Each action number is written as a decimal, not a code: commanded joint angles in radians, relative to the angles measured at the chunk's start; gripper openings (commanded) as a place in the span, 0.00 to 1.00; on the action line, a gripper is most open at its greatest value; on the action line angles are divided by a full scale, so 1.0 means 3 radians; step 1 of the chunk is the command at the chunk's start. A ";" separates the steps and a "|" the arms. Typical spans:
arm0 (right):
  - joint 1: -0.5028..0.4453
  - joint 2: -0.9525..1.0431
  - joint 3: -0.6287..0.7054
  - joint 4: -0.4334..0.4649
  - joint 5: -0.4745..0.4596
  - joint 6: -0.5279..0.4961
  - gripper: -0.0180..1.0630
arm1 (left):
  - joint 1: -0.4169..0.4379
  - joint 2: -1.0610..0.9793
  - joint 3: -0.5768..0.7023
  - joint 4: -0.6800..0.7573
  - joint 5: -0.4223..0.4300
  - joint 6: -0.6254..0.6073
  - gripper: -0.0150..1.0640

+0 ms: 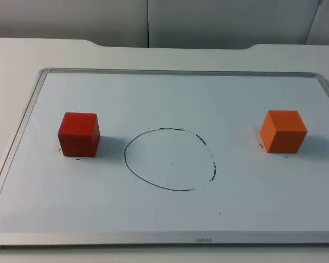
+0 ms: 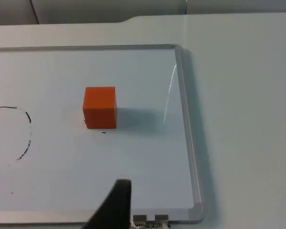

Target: Pick up one cube with the left hand and another cube with the right hand. First place the cube in the right hand at the target position, then stack the cube in the left hand on top.

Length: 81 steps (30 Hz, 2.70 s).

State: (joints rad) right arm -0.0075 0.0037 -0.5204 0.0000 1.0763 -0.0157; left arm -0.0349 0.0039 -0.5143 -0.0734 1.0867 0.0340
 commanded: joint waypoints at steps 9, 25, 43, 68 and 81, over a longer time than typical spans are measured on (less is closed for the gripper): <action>-0.0022 0.0456 -0.0350 0.0000 -0.0325 0.0006 0.99 | 0.0010 -0.0013 0.0004 -0.0028 -0.0036 0.0011 0.99; -0.0022 0.1908 -0.1232 0.0018 -0.0776 -0.0030 0.98 | 0.0010 -0.0013 0.0004 -0.0028 -0.0036 0.0011 0.99; 0.0187 0.4042 -0.2285 0.0429 -0.0815 -0.0183 0.98 | 0.0010 -0.0013 0.0004 -0.0028 -0.0036 0.0011 0.99; 0.1022 0.6046 -0.2291 -0.0356 -0.1292 0.1135 0.98 | 0.0010 -0.0013 0.0004 -0.0028 -0.0036 0.0011 0.99; 0.1022 0.6562 -0.2291 -0.0159 -0.1692 0.1188 0.98 | 0.0010 -0.0013 0.0004 -0.0028 -0.0036 0.0011 0.99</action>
State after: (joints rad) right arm 0.2951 1.9694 -1.2031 -0.0541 0.5821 0.3358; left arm -0.0349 0.0039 -0.5143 -0.0734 1.0867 0.0340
